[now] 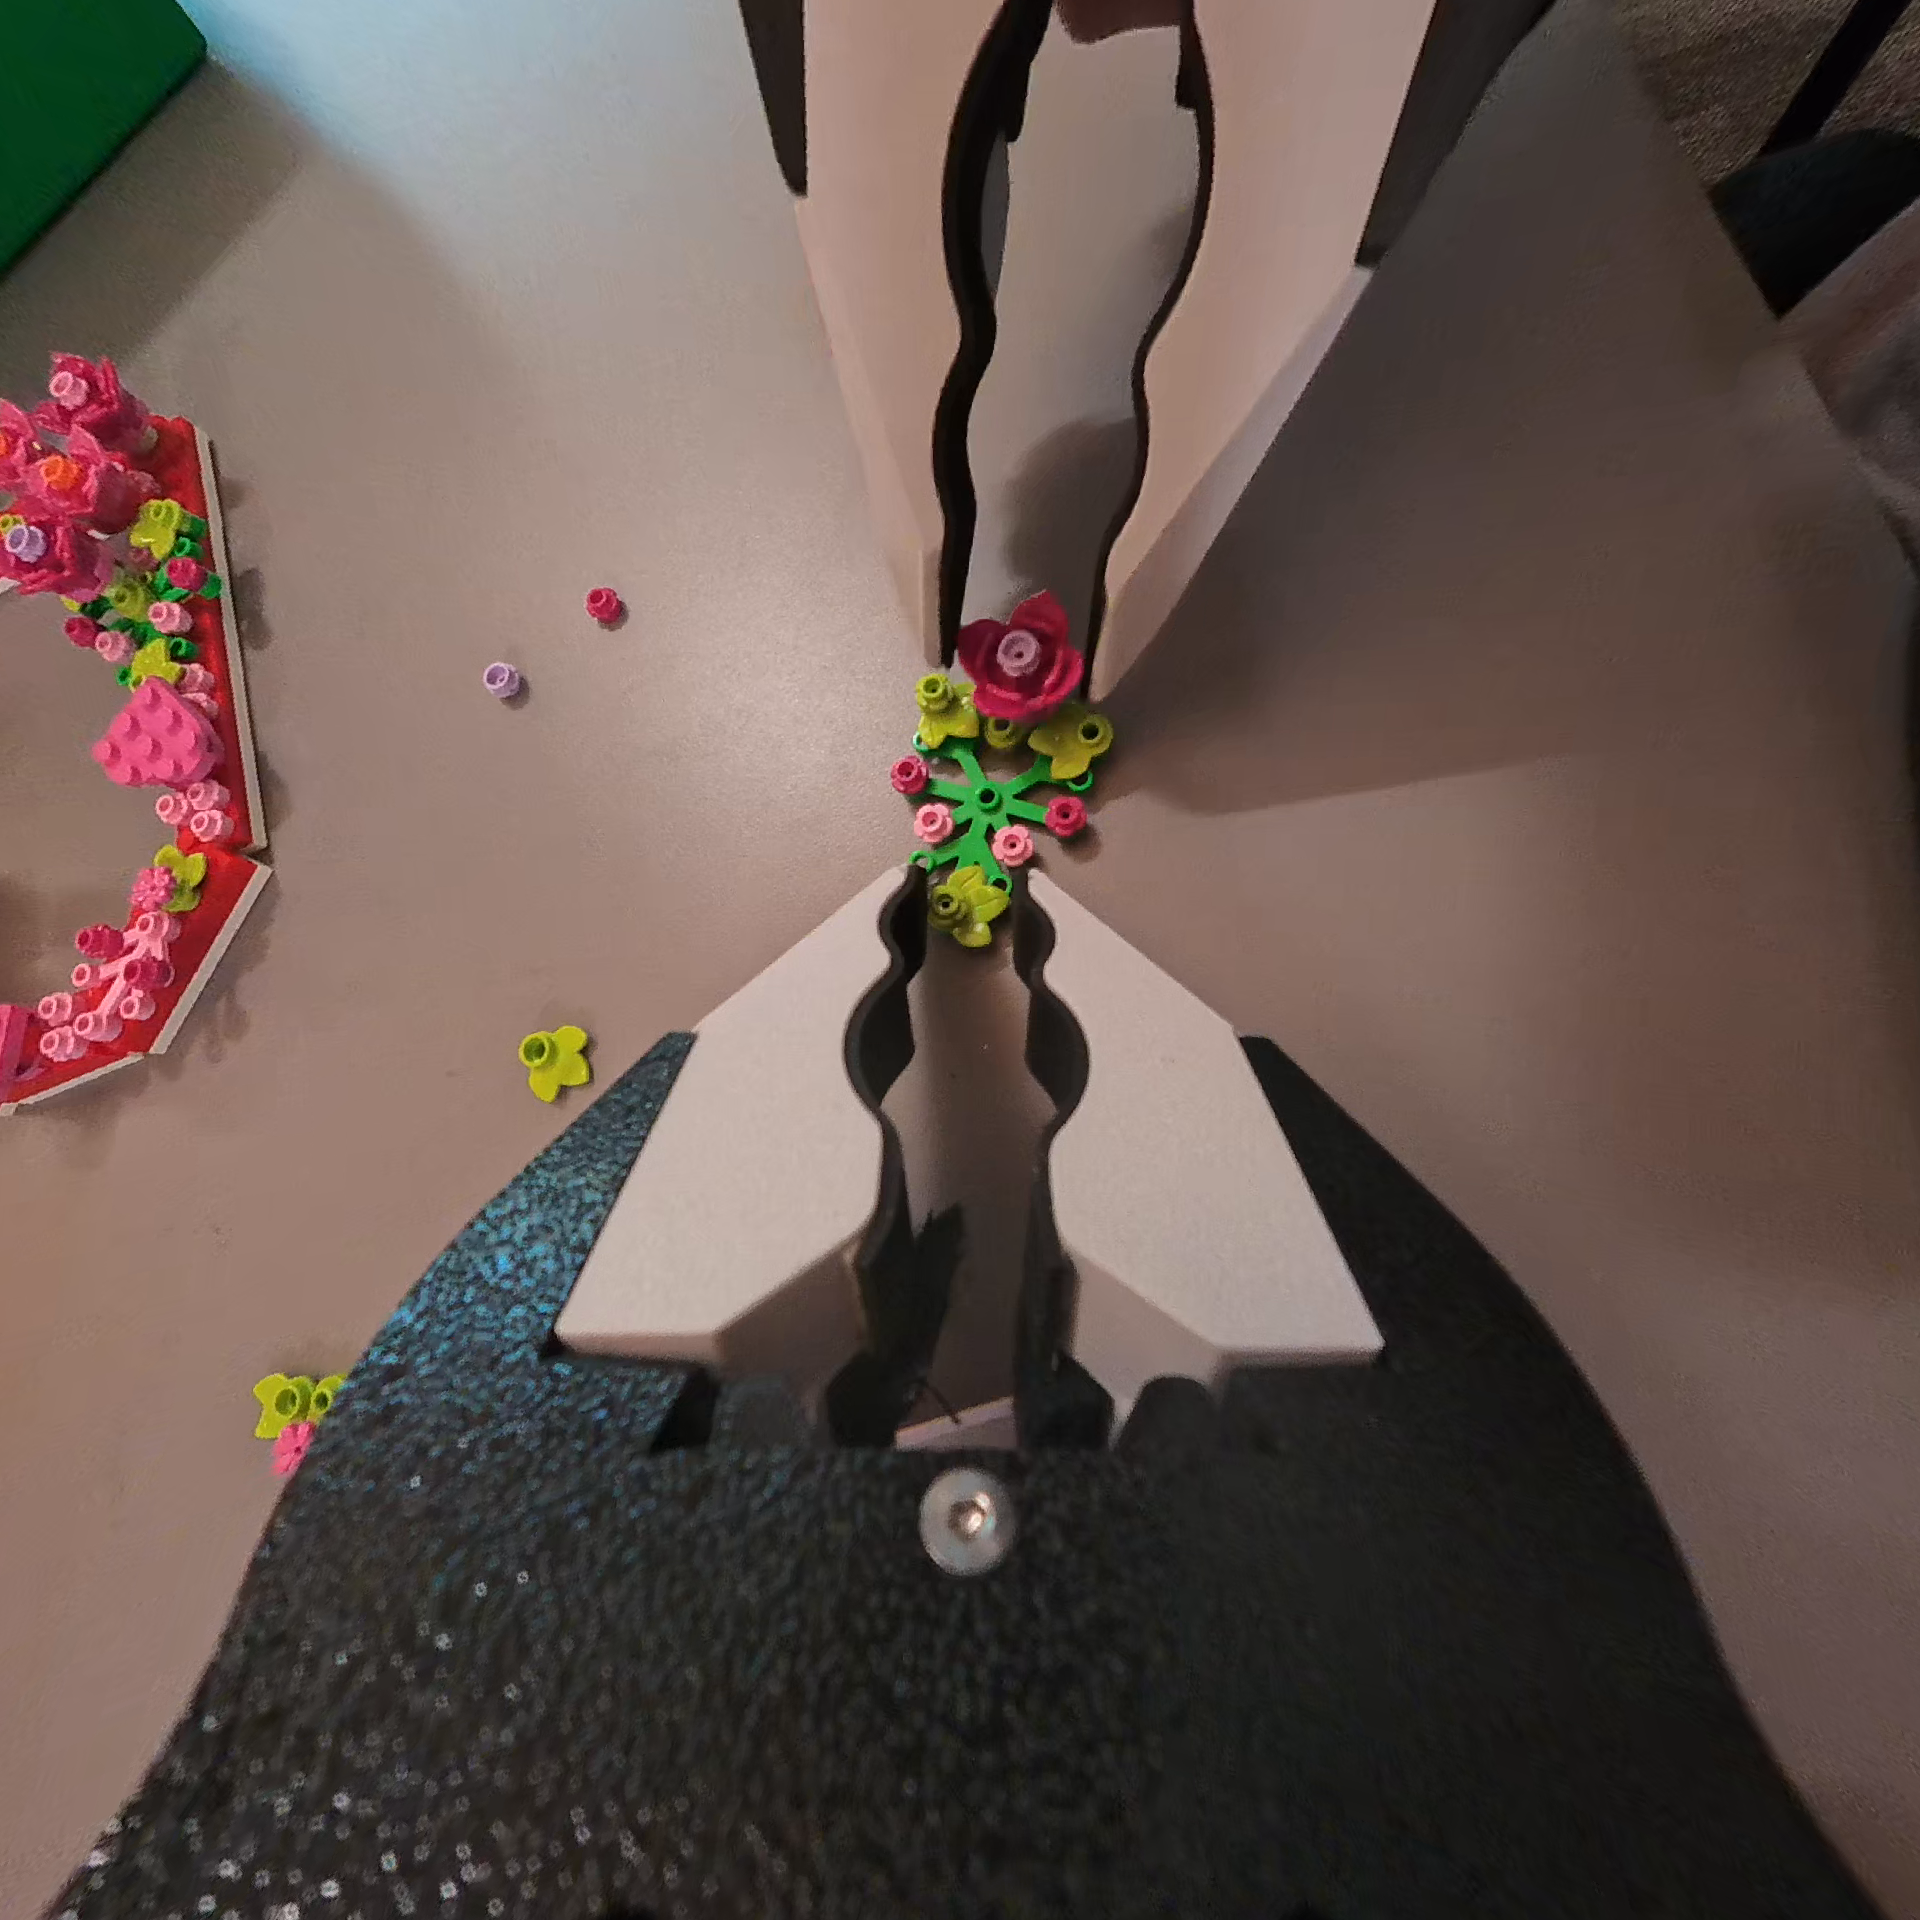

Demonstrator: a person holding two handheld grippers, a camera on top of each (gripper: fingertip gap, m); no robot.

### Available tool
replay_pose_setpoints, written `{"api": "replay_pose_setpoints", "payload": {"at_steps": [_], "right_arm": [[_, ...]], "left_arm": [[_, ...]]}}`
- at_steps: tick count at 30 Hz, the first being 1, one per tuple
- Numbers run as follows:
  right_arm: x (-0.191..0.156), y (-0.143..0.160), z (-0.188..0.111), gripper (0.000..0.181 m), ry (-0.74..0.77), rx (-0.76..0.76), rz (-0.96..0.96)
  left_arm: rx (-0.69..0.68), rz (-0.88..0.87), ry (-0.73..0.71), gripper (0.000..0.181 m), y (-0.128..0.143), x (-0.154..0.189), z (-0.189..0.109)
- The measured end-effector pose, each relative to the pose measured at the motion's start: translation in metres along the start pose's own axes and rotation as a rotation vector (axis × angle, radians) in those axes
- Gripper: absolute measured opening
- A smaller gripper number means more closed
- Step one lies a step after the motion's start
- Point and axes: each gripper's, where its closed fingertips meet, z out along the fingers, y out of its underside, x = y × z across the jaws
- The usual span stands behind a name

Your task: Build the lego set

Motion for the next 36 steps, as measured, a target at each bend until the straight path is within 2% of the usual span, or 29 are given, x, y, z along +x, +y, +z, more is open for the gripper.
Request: {"api": "replay_pose_setpoints", "payload": {"at_steps": [1,5,17,36], "right_arm": [[0.0,-0.001,-0.001,0.022,-0.005,0.005,-0.003],[0.004,-0.013,-0.002,0.022,-0.018,0.045,-0.003],[0.001,-0.013,0.008,0.022,-0.119,0.004,-0.017],[-0.001,-0.005,0.006,0.021,-0.238,-0.239,-0.207]], "left_arm": [[0.001,0.0,0.0,0.014,0.0,0.0,0.0],[0.002,0.001,0.0,0.014,0.0,0.0,0.0],[0.005,0.006,0.001,0.014,0.0,0.0,0.0],[0.013,0.009,0.011,0.014,-0.001,0.002,0.001]]}}
